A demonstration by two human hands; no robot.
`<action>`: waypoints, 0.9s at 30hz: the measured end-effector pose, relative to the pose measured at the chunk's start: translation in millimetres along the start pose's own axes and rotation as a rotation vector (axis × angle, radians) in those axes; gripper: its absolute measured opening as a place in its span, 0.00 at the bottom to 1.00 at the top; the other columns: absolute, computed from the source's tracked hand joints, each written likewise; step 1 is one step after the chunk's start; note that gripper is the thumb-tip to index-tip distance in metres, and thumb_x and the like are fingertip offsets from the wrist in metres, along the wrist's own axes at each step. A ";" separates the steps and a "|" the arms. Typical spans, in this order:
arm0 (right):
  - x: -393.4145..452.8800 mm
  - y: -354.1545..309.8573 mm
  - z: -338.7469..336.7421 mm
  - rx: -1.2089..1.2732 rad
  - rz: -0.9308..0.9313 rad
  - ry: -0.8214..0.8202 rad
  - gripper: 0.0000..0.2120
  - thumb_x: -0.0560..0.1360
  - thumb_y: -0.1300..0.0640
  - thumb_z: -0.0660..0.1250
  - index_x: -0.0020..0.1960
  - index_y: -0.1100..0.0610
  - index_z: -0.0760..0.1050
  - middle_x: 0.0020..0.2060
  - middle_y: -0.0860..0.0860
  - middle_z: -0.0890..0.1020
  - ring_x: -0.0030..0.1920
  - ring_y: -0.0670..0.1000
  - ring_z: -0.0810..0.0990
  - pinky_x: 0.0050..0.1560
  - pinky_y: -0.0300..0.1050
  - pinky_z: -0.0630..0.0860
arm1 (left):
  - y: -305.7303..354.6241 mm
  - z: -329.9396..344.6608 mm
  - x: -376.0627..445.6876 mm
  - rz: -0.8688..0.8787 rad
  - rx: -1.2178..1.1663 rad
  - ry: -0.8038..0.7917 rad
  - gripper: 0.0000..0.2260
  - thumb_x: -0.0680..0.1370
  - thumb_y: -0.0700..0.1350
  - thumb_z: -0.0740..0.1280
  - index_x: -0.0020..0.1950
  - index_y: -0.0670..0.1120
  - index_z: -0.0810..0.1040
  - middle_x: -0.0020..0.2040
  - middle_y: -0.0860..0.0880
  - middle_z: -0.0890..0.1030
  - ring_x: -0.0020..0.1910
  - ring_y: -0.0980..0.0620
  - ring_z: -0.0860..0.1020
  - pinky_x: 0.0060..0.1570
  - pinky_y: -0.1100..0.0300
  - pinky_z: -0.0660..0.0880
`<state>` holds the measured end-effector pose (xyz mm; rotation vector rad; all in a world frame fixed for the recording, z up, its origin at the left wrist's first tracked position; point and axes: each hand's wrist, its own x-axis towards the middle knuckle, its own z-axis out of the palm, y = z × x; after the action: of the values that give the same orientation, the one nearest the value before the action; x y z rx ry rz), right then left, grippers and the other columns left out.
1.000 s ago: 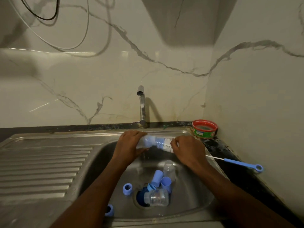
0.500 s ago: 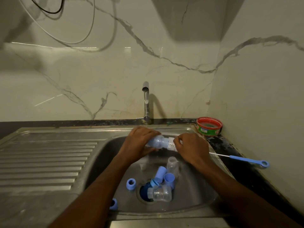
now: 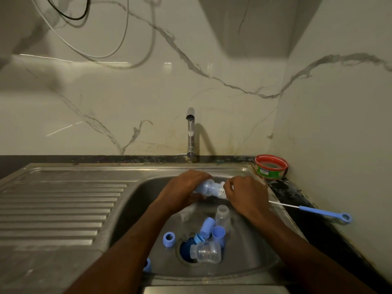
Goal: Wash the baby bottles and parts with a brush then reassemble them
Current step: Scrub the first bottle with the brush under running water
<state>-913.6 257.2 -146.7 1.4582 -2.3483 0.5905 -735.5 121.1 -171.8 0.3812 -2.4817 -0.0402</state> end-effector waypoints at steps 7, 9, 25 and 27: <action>-1.5 -3.7 -1.5 -0.003 -0.050 -0.033 0.15 0.82 0.45 0.59 0.55 0.51 0.81 0.45 0.50 0.84 0.43 0.49 0.80 0.41 0.41 0.73 | -4.8 2.4 -2.0 -0.036 -0.010 0.015 0.24 0.77 0.51 0.73 0.71 0.49 0.73 0.68 0.48 0.77 0.66 0.52 0.75 0.66 0.53 0.73; -1.4 -3.7 -0.4 0.004 -0.061 -0.047 0.15 0.83 0.46 0.57 0.53 0.51 0.81 0.43 0.50 0.82 0.41 0.49 0.80 0.38 0.41 0.72 | -2.7 5.5 1.4 0.016 -0.002 0.006 0.24 0.76 0.49 0.74 0.71 0.49 0.74 0.68 0.48 0.78 0.66 0.51 0.75 0.66 0.54 0.73; -3.8 -9.6 0.0 0.018 -0.192 -0.081 0.19 0.81 0.37 0.58 0.60 0.48 0.77 0.46 0.49 0.82 0.45 0.49 0.79 0.46 0.46 0.74 | -8.7 7.9 -1.9 -0.137 0.018 0.031 0.25 0.74 0.50 0.76 0.69 0.53 0.73 0.66 0.49 0.77 0.64 0.51 0.75 0.64 0.50 0.75; -1.1 -8.5 -1.0 0.017 -0.214 -0.107 0.22 0.80 0.36 0.59 0.68 0.46 0.73 0.56 0.48 0.82 0.53 0.49 0.79 0.54 0.46 0.74 | -11.0 5.2 3.0 -0.112 0.113 0.067 0.27 0.70 0.54 0.79 0.65 0.54 0.73 0.63 0.51 0.76 0.61 0.52 0.73 0.58 0.51 0.76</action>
<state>-905.4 255.2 -144.8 1.7602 -2.2287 0.4880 -738.0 109.4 -175.6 0.5597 -2.4008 0.0658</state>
